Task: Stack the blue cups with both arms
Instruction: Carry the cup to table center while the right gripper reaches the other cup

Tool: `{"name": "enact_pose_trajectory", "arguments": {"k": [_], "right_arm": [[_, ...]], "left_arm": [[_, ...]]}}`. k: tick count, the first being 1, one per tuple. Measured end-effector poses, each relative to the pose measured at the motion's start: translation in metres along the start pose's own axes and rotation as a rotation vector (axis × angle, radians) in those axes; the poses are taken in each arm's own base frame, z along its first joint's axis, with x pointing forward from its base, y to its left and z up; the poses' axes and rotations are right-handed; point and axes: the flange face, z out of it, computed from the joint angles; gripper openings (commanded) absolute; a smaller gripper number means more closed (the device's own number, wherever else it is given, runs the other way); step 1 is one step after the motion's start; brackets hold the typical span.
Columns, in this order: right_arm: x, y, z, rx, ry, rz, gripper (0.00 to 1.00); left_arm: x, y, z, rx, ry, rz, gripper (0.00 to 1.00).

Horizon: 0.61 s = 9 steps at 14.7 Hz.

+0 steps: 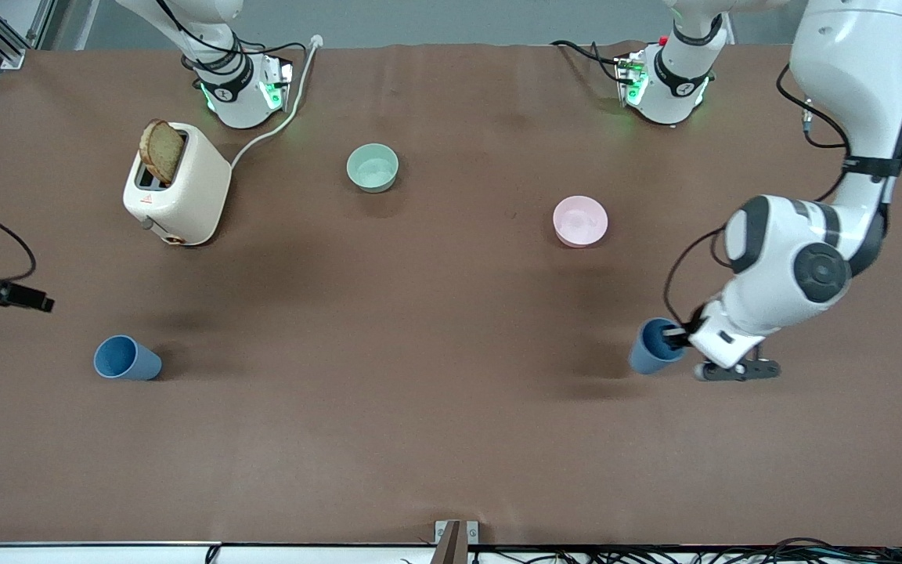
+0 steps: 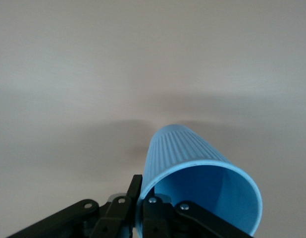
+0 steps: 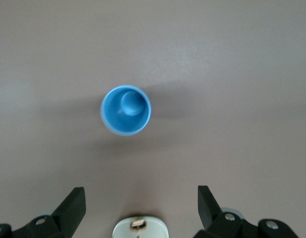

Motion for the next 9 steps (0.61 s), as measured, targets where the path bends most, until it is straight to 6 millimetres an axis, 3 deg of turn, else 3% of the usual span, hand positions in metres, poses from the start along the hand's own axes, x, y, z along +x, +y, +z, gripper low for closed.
{"name": "enact_pose_trajectory", "arguments": {"k": [2,4,6,9], "right_arm": [[0.014,0.009,0.052,0.022,-0.033,-0.01,1.0],[0.023,0.013,0.088,0.029,-0.055,-0.012,1.0],[0.028,0.016,0.107,0.03,-0.049,-0.016,0.97],[0.034,0.019,0.134,0.028,-0.026,-0.023,0.93]], "left_arm": [[-0.028,0.066,0.001,-0.027,-0.02,-0.081,0.0],[-0.062,0.127,0.013,-0.026,-0.046,-0.149,0.0],[-0.097,0.179,0.03,-0.024,-0.066,-0.207,0.0],[-0.138,0.238,0.07,-0.047,-0.081,-0.286,0.0]]}}
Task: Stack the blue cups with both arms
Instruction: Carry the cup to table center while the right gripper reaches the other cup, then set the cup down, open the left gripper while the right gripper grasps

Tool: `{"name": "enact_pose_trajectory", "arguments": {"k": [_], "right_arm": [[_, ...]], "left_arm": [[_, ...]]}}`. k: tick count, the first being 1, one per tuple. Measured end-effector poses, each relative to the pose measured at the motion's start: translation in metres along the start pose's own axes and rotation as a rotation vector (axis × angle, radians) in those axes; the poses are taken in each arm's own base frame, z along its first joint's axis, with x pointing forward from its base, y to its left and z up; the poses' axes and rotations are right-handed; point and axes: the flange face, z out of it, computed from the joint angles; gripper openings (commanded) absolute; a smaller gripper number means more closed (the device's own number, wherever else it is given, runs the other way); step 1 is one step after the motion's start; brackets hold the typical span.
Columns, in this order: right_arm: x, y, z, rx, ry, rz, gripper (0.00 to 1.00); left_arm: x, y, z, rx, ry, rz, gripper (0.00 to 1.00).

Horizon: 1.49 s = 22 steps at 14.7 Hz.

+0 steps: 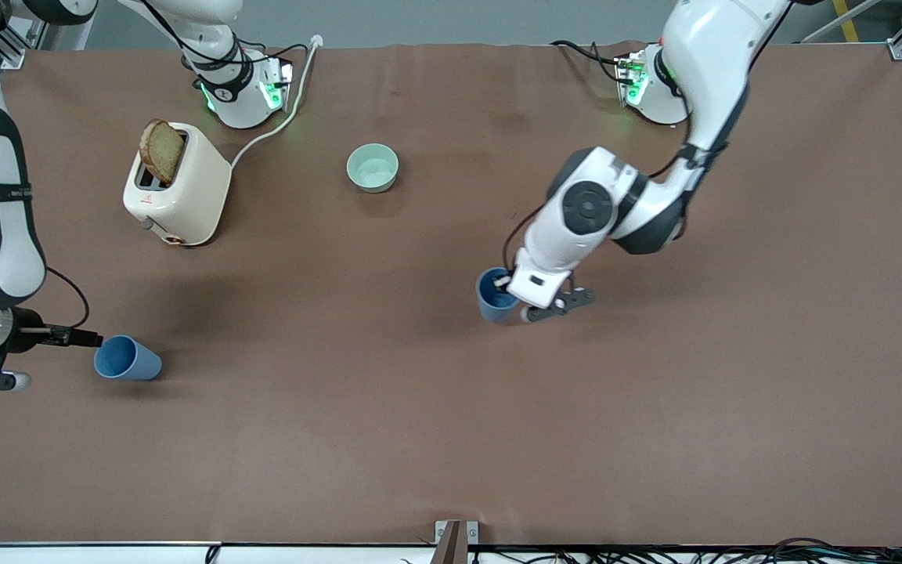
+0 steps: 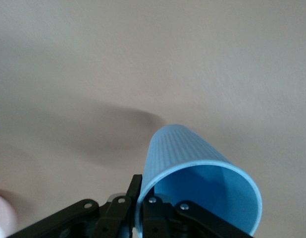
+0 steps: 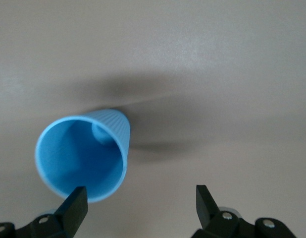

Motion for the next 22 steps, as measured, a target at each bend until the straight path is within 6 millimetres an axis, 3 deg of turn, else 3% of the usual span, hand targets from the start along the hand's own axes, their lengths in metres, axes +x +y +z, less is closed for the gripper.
{"name": "enact_pose_trajectory", "arguments": {"k": [1,2,3,4,5,6,7,8,10,11,13,14,16,19,22], "right_arm": [[0.001,0.001,0.011,-0.001,0.007,0.0,0.9],[0.002,0.001,0.022,0.0,0.008,0.0,0.84],[0.001,0.001,0.032,0.005,0.004,0.002,0.77],[0.001,0.0,0.04,0.016,0.001,0.008,0.67],[0.002,-0.001,0.046,0.027,0.0,0.013,0.45],[0.003,-0.001,0.049,0.035,0.001,0.018,0.23],[0.003,-0.001,0.052,0.04,0.004,0.022,0.09],[0.003,-0.001,0.055,0.05,0.003,0.028,0.04],[0.001,-0.002,0.061,0.071,-0.005,0.041,0.05],[0.0,-0.003,0.063,0.079,-0.01,0.045,0.05],[-0.001,-0.006,0.063,0.09,-0.022,0.046,0.02],[-0.002,-0.008,0.063,0.095,-0.036,0.043,0.01],[-0.005,-0.017,0.056,0.104,-0.067,0.03,0.0],[-0.011,-0.051,0.005,0.113,-0.098,0.022,0.0],[-0.032,-0.113,-0.07,0.115,-0.127,0.078,0.01]], "left_arm": [[-0.012,0.01,0.017,-0.008,-0.007,-0.022,0.01],[-0.022,0.017,0.033,-0.015,-0.014,-0.04,0.09],[-0.029,0.022,0.047,-0.016,-0.019,-0.05,0.31],[-0.032,0.025,0.056,-0.015,-0.021,-0.055,0.63],[-0.032,0.027,0.061,-0.015,-0.021,-0.057,1.0],[-0.027,0.027,0.059,-0.019,-0.016,-0.061,1.0],[-0.021,0.028,0.052,-0.028,-0.007,-0.067,1.0],[-0.013,0.029,0.039,-0.038,0.004,-0.073,1.0],[0.008,0.03,-0.007,-0.026,0.028,-0.083,1.0],[0.022,0.03,-0.045,-0.008,0.042,-0.075,1.0],[0.051,0.018,-0.141,0.04,0.081,-0.052,1.0],[0.064,0.004,-0.187,0.061,0.1,-0.029,1.0],[0.087,-0.031,-0.26,0.077,0.137,0.045,1.0],[0.108,-0.09,-0.333,0.107,0.173,0.167,1.0],[0.114,-0.144,-0.379,0.164,0.153,0.279,1.0]]}}
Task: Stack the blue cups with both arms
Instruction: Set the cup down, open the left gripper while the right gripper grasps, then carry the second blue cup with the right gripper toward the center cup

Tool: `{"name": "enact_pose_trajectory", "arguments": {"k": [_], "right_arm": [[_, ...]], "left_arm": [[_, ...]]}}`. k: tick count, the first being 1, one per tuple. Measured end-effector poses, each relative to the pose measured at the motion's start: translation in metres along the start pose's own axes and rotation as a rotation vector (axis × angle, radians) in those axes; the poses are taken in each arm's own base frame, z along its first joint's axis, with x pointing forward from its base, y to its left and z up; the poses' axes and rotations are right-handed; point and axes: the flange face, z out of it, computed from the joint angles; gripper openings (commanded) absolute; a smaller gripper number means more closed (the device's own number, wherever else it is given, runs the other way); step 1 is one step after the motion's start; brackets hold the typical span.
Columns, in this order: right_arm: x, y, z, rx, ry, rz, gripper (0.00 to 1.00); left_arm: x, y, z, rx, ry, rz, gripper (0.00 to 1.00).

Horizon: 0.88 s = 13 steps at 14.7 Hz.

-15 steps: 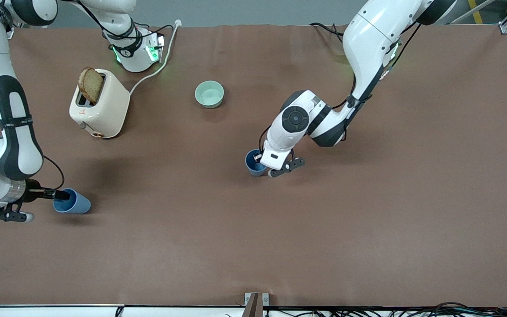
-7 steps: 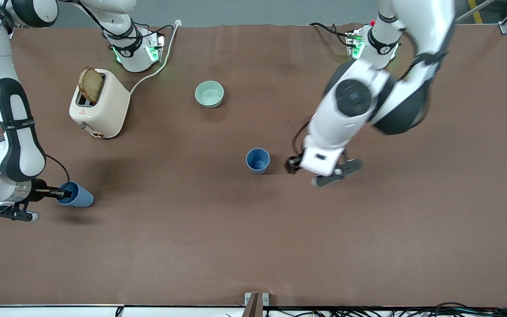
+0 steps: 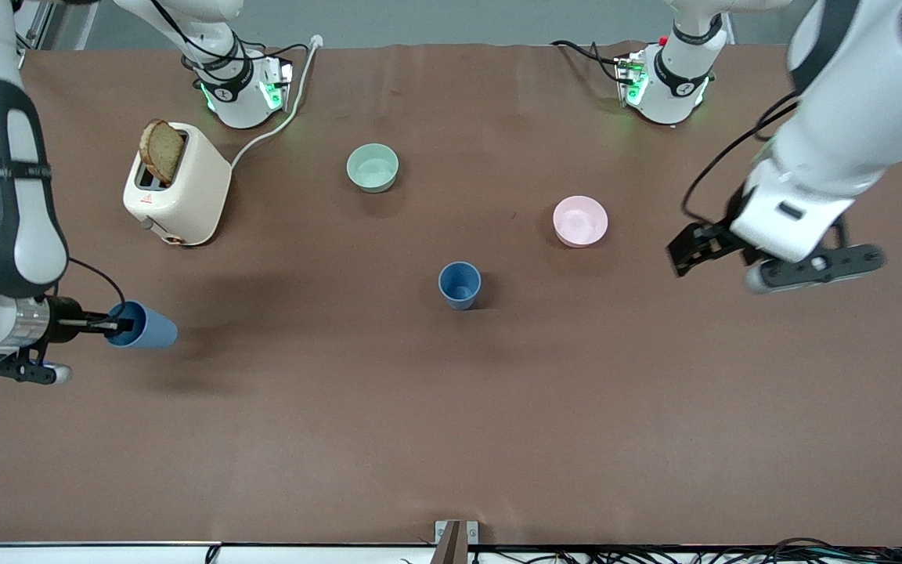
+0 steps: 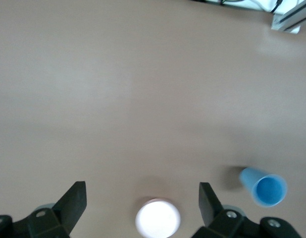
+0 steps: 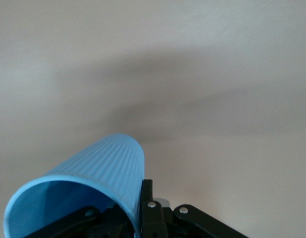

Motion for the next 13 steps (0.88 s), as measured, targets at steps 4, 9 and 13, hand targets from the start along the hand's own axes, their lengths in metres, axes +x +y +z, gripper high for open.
{"name": "enact_pose_trajectory", "arguments": {"k": [4,9,13], "right_arm": [[-0.048,-0.092,-0.055,0.067,-0.007,0.129,0.02],[-0.109,-0.242,-0.065,0.05,0.019,0.224,0.01],[-0.145,-0.324,-0.047,0.059,0.061,0.187,0.01]], "left_arm": [[-0.01,-0.074,-0.031,0.039,-0.008,0.158,1.0],[-0.035,-0.116,-0.047,0.067,-0.005,0.207,1.0],[-0.046,-0.121,-0.052,0.072,-0.002,0.2,1.0]]}}
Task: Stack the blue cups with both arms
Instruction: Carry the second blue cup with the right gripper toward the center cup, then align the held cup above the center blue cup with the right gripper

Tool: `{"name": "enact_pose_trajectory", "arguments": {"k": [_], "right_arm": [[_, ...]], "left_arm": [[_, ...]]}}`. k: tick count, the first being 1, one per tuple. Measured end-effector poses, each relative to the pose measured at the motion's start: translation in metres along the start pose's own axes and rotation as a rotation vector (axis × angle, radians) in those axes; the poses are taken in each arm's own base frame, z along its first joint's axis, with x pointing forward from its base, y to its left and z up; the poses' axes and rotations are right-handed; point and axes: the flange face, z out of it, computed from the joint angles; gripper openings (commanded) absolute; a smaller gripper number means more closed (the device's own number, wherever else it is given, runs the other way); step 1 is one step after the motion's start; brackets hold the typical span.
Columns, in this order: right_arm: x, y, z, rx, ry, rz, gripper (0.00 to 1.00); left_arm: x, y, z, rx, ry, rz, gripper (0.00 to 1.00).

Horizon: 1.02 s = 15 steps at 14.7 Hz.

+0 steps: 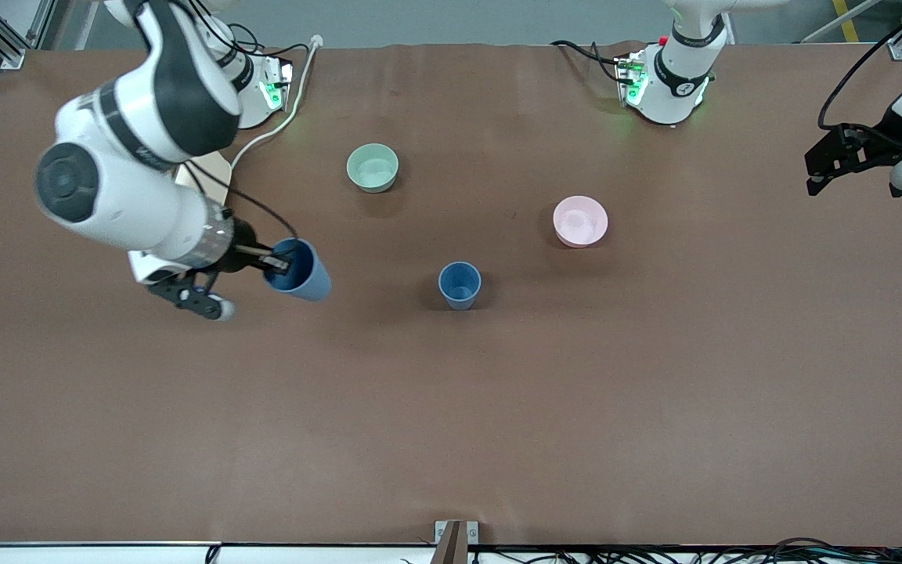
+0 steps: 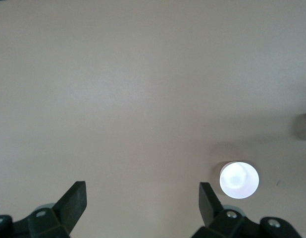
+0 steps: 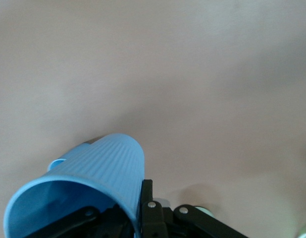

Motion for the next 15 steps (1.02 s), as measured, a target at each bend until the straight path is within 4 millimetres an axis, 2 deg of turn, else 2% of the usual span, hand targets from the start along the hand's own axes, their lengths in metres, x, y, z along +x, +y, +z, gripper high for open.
{"name": "enact_pose_trajectory", "arguments": {"k": [4,7,10,15], "right_arm": [[-0.032,-0.045,0.02,0.032,0.039,-0.012,0.01],[-0.042,-0.068,0.054,0.036,0.049,-0.037,0.01],[-0.047,-0.083,0.083,0.031,0.047,-0.057,0.01],[-0.054,-0.098,0.104,0.095,0.01,-0.035,0.01]], "left_arm": [[0.0,-0.002,0.002,0.0,-0.004,-0.004,1.0],[0.0,0.0,0.002,-0.02,-0.002,-0.003,1.0],[0.001,0.002,0.005,-0.034,-0.002,-0.001,1.0],[0.002,0.004,0.012,-0.036,-0.016,0.003,1.0]]}}
